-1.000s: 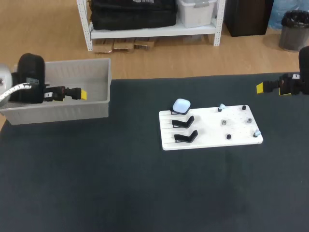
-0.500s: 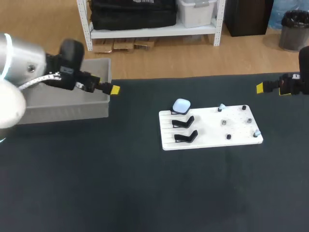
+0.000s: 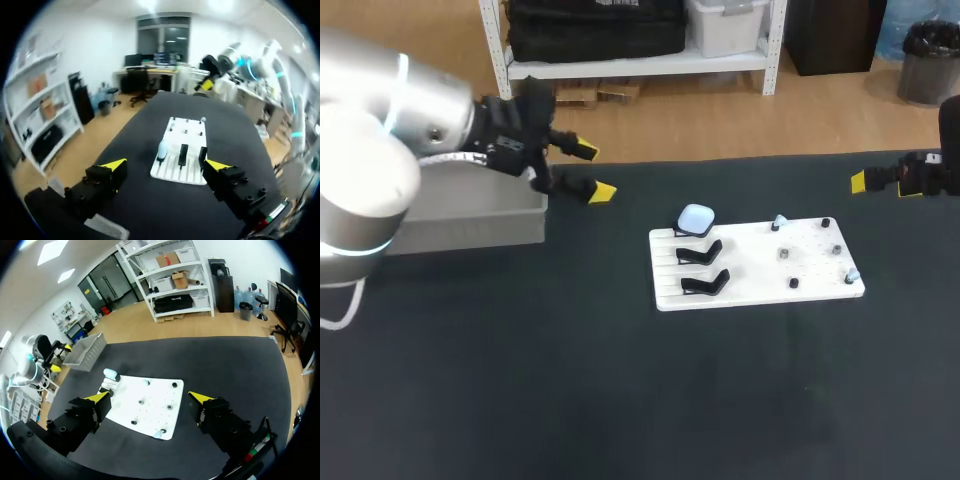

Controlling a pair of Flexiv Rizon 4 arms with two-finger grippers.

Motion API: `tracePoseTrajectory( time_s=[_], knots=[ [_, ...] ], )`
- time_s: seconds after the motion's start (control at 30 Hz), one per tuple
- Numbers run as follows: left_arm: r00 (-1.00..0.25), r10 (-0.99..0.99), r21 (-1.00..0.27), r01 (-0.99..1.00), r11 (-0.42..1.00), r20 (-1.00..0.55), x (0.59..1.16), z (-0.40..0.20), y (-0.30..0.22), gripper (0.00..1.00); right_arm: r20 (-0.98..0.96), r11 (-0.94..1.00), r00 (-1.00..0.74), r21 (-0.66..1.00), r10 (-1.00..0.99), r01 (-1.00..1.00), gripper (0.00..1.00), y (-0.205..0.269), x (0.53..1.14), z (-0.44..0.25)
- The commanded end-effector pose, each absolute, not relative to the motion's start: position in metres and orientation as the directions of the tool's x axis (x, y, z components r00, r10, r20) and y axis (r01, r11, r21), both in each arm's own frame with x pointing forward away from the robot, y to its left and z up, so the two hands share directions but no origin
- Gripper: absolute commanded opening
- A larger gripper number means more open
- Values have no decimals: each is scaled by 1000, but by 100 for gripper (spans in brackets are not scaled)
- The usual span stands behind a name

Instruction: Pick up each earbud case from the left stands, insert the matching earbuds, close the lid, and place the case in the box.

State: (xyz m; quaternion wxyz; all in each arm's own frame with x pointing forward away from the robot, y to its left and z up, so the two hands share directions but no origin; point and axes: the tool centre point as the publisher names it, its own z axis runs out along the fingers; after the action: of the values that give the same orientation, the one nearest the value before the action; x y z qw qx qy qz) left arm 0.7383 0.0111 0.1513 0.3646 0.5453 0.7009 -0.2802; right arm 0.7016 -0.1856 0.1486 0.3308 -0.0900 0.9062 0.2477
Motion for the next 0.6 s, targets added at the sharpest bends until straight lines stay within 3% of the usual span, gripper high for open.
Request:
tracePoseTrajectory(
  time_s=[0.03, 0.6],
  knots=[
    [-57, 564, 23, 991, 134, -824, 748, 147, -1, 100, -643, 863, -766, 387, 0, -325, 100, -185, 701, 149],
    [13, 540, 28, 999, 19, -842, 760, 107, -24, 100, -643, 863, -766, 387, 0, -325, 100, -185, 701, 149]
  ],
)
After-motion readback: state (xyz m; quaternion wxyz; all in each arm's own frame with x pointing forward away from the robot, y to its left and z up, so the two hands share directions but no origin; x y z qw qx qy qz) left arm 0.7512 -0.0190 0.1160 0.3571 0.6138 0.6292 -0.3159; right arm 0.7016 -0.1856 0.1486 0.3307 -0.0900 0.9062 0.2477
